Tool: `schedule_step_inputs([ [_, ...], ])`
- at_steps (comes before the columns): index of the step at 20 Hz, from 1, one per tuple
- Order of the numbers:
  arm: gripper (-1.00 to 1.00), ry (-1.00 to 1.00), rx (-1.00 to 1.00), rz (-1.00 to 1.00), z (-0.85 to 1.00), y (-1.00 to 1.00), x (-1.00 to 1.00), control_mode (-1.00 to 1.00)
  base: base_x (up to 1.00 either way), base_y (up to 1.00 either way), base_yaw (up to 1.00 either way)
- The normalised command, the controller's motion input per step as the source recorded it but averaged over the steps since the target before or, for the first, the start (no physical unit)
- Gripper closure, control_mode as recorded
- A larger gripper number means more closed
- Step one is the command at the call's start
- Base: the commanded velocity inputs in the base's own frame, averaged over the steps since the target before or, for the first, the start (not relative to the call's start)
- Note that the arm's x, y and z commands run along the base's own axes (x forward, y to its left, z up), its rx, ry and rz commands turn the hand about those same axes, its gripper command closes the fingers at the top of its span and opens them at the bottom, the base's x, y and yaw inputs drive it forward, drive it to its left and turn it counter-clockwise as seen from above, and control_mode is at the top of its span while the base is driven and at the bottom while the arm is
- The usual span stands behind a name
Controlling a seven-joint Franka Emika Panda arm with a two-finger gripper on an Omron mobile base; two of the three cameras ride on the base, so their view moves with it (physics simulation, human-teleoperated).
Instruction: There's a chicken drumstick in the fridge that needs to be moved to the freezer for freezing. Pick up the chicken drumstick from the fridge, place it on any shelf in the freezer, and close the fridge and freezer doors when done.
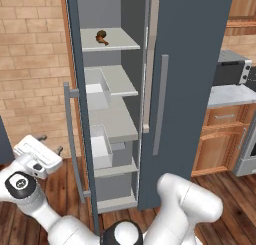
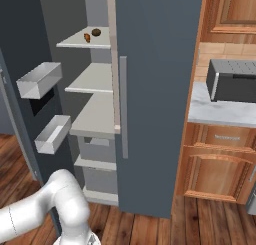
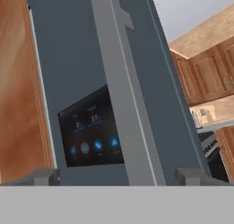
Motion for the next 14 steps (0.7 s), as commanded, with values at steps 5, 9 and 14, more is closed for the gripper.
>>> schedule_step_inputs([
  [5,-1.0,0.05,0.0,-0.03,-0.29,-0.17,0.05,-1.0,0.0,0.0,0.0],
  [9,-1.0,0.12,0.0,-0.22,-0.2,-0.05,0.0,-1.0,0.0,0.0,0.0],
  [14,-1.0,0.09,0.0,-0.26,-0.08,-0.04,0.0,-1.0,0.0,0.0,0.0],
])
